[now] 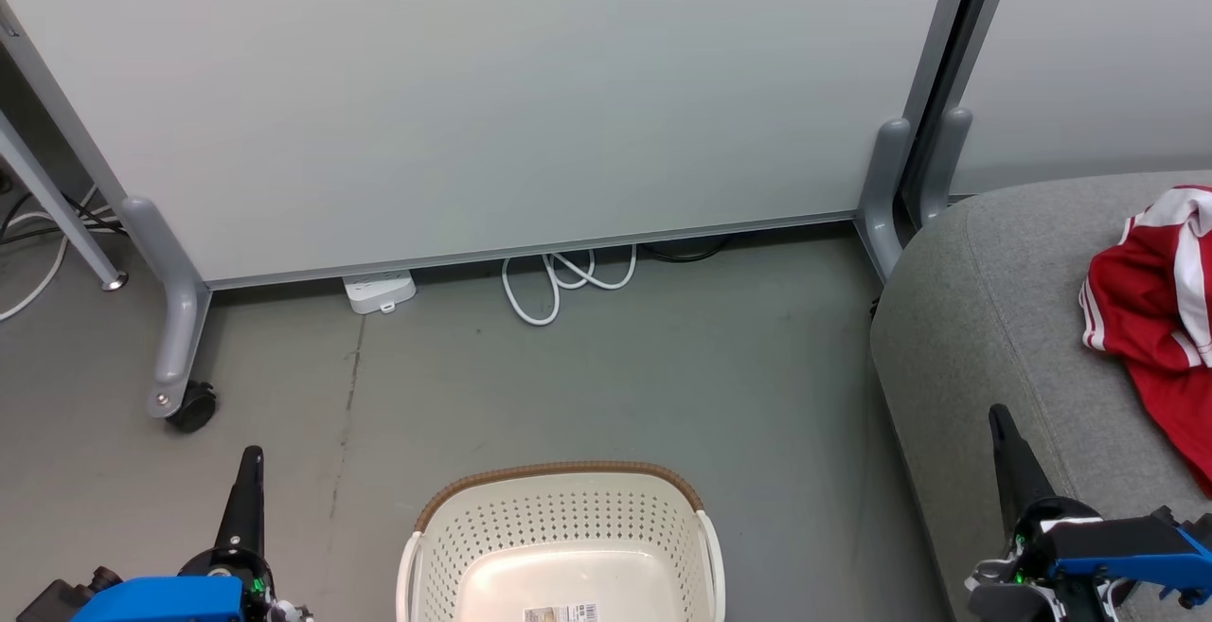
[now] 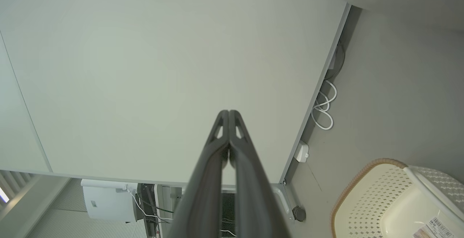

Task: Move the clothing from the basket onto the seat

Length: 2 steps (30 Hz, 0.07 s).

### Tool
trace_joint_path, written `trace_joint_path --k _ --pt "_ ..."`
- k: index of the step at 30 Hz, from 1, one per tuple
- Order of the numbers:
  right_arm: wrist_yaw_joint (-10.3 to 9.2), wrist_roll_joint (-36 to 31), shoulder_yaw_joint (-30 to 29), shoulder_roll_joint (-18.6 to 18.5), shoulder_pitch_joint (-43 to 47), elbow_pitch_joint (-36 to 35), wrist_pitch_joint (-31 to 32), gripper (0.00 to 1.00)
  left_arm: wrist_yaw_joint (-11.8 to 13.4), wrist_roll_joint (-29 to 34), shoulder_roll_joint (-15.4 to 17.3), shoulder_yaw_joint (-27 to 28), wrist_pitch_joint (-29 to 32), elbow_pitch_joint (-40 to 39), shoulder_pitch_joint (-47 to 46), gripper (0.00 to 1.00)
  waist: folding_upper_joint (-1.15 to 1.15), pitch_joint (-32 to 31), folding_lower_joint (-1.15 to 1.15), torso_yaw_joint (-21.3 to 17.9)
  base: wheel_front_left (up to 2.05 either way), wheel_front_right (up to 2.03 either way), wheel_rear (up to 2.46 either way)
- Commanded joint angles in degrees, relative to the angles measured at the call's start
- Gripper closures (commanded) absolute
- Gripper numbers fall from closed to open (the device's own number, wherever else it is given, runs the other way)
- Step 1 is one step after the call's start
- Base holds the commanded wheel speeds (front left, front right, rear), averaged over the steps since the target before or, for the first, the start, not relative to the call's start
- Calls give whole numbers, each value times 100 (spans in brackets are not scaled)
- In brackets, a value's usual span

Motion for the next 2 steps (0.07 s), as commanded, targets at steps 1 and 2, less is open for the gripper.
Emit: trace_joint_path --k 1,2 --pt "-3 134 -17 -4 -127 -3 22 100 -37 -108 36 36 49 -52 -120 100 0 -2 0 -5 0 0 0" --pt "-3 186 -18 -4 -130 1 25 100 -37 -151 35 43 54 -56 -123 100 0 -3 0 -9 0 0 0"
